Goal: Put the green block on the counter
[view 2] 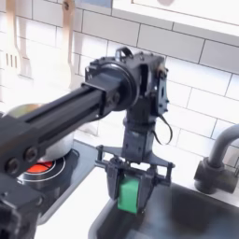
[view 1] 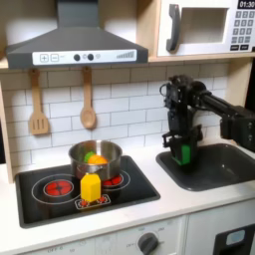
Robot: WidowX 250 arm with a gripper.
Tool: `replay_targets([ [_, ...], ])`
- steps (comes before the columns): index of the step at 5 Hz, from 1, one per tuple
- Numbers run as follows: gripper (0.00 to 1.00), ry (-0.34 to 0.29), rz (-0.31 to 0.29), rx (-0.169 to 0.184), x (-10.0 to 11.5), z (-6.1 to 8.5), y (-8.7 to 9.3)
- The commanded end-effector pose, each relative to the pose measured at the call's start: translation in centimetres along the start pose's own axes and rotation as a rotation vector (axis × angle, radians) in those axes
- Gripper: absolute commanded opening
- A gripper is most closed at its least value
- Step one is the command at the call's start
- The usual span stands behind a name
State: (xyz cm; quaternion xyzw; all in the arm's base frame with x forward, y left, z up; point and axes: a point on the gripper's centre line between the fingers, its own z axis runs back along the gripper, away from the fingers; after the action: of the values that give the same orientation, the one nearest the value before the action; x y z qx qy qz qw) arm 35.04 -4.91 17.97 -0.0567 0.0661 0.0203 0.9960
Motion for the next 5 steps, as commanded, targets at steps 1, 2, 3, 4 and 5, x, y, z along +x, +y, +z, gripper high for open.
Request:
replay_targets([
  [1, 0.0, -0.012, 0.097, -0.005, 1.6, 0.9, 3.0],
  [2, 0.0, -0.019, 0.142, 0.01, 2.2, -0.4, 4.8],
  [3, 0.0, -0.036, 0.146, 0.029, 3.0, -1.2, 5.4],
  [4, 0.0, -0.037, 0.15, 0.061, 3.5, -2.9, 5.8],
  [5, 0.0, -0.041, 0.161, 0.077, 3.5, -3.6, 6.2],
])
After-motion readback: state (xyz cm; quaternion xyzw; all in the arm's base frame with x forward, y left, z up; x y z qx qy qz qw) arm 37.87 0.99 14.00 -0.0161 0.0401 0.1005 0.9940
